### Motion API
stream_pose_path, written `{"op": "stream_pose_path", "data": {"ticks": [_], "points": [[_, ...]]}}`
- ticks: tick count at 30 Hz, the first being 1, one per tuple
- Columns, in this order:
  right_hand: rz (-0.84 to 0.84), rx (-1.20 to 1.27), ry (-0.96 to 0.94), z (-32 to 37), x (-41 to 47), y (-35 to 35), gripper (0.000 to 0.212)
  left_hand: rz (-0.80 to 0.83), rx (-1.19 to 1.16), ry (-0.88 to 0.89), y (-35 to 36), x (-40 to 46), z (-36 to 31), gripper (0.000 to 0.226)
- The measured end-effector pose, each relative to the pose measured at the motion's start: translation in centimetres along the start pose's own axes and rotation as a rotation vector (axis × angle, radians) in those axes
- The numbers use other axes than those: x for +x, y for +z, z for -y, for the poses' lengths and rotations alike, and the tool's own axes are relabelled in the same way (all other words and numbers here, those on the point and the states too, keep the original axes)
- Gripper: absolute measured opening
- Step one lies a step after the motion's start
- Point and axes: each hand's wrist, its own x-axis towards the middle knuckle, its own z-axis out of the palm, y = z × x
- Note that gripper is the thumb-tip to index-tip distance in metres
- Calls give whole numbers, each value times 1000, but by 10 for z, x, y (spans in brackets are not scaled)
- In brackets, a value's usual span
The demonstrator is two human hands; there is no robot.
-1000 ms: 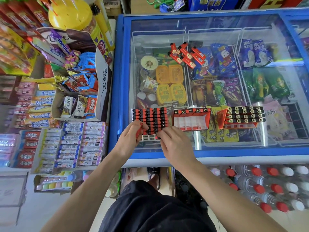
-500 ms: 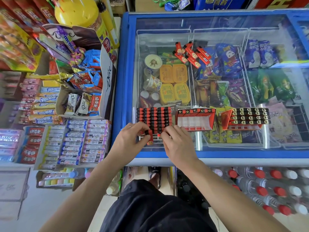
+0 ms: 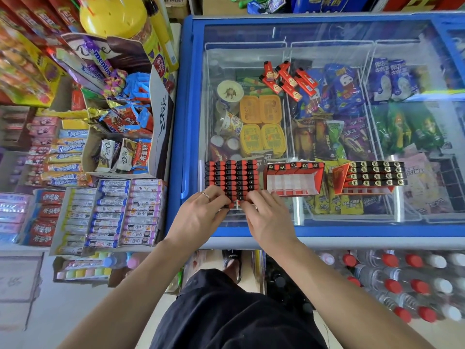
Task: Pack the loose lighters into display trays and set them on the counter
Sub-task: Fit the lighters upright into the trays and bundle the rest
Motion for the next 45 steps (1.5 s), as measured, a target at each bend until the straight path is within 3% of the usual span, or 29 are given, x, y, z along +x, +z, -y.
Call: {"op": "stream_pose_path", "data": {"ticks": [7, 14, 34, 45], "points": [[-27, 8, -8, -2, 1, 0, 24, -32, 152, 58, 12, -2, 7, 12], [3, -25, -75, 0, 4, -4, 15, -74, 263, 91, 15, 1, 4, 14], [47, -21, -53, -1, -10, -6, 13, -63, 251, 76, 14, 8, 4, 19], [55, 83, 79, -4, -10, -17, 37, -30, 182, 95, 6, 18, -3, 8]]}}
